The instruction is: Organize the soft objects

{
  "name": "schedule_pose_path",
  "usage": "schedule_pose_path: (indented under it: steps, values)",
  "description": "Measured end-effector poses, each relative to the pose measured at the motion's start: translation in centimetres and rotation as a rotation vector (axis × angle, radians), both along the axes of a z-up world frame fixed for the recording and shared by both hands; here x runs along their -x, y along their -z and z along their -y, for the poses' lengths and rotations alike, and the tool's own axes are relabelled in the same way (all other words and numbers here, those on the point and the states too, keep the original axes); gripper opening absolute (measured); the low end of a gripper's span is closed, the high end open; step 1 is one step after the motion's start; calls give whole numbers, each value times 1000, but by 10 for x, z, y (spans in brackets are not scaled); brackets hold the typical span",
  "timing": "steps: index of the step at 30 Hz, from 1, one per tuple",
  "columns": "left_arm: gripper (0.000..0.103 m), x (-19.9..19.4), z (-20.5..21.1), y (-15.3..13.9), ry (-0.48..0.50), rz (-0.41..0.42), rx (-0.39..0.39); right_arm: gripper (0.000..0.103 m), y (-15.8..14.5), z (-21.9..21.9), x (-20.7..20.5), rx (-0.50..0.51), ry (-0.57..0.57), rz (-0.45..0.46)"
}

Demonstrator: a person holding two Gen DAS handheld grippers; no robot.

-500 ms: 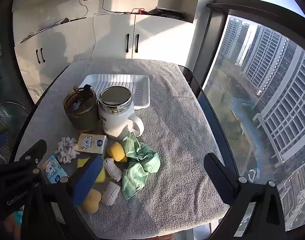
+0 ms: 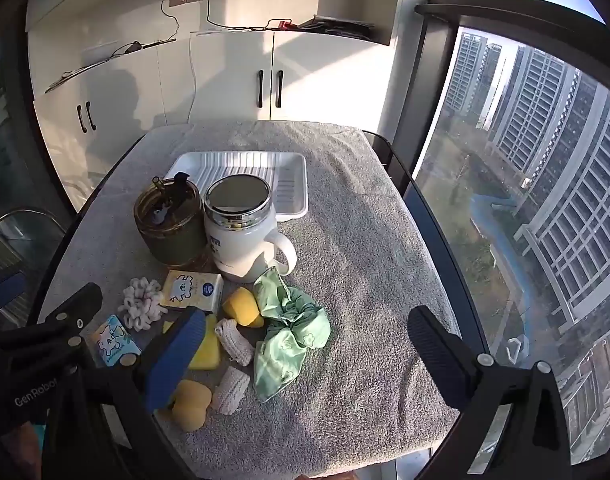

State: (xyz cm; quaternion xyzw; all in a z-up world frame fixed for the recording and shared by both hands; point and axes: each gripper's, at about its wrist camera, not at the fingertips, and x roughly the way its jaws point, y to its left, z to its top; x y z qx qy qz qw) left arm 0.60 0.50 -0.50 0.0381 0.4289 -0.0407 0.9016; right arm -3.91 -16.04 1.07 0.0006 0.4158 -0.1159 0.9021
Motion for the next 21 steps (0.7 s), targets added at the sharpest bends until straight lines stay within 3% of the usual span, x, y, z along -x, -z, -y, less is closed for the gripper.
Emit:
schedule_pose_path:
  steps: [21]
  values:
    - [103,3,-2,-6,-10,31,-16,103,-1,-2,1,-7,-10,11]
